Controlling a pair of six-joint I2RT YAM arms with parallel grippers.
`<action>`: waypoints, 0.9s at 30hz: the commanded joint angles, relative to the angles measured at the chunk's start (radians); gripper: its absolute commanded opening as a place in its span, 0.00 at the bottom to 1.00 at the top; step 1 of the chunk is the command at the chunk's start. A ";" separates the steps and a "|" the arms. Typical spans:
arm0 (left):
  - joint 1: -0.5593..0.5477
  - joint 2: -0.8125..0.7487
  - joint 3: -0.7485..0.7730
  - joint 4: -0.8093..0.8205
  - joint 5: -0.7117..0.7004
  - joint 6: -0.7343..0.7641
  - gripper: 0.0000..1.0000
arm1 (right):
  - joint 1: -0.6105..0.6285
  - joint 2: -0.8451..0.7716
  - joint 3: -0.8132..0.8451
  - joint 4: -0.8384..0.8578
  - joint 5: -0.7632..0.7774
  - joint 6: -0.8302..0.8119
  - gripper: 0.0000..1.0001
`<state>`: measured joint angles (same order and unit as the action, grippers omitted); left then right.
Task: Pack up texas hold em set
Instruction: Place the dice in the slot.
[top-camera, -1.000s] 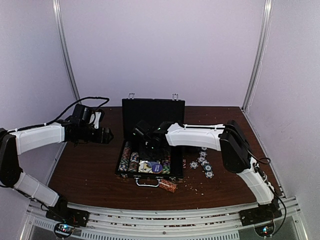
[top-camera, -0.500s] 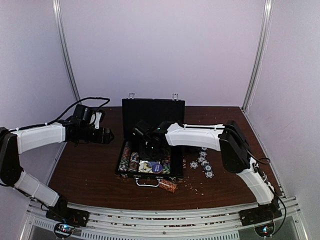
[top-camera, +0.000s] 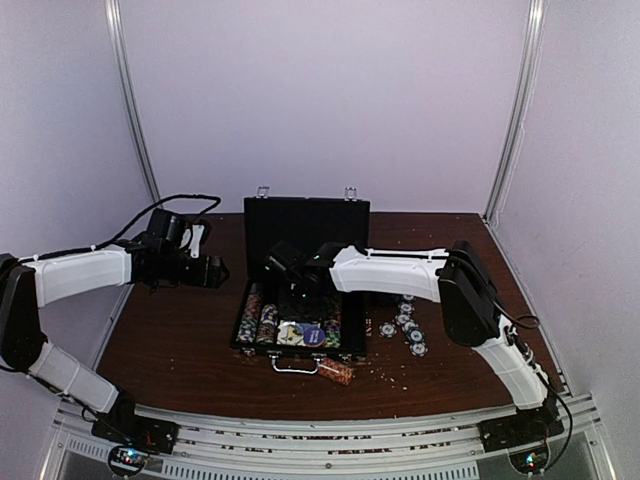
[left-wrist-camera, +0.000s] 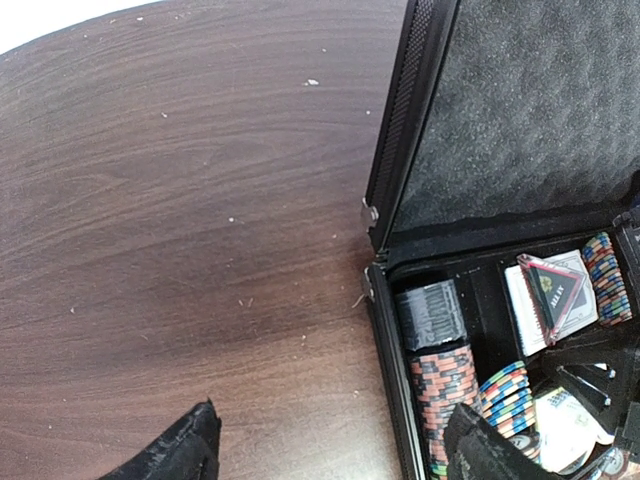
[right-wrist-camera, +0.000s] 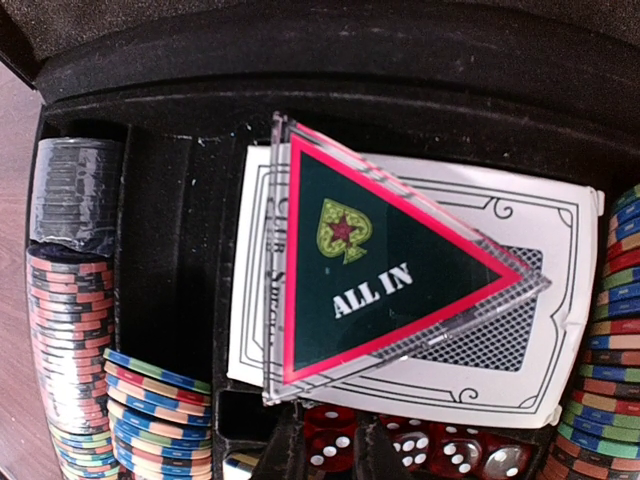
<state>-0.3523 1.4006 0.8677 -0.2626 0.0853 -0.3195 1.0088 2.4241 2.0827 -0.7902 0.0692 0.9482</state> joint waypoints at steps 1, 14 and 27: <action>0.004 0.012 0.002 0.036 0.014 0.014 0.80 | -0.044 0.045 0.004 -0.106 0.136 0.003 0.03; 0.004 0.020 0.006 0.036 0.019 0.014 0.80 | -0.047 0.004 0.036 -0.087 0.111 0.000 0.28; 0.004 0.011 0.000 0.037 0.026 0.014 0.80 | -0.040 -0.058 0.008 -0.067 0.083 0.001 0.41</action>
<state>-0.3523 1.4139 0.8677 -0.2623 0.0944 -0.3195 1.0073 2.4252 2.1101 -0.7895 0.0624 0.9512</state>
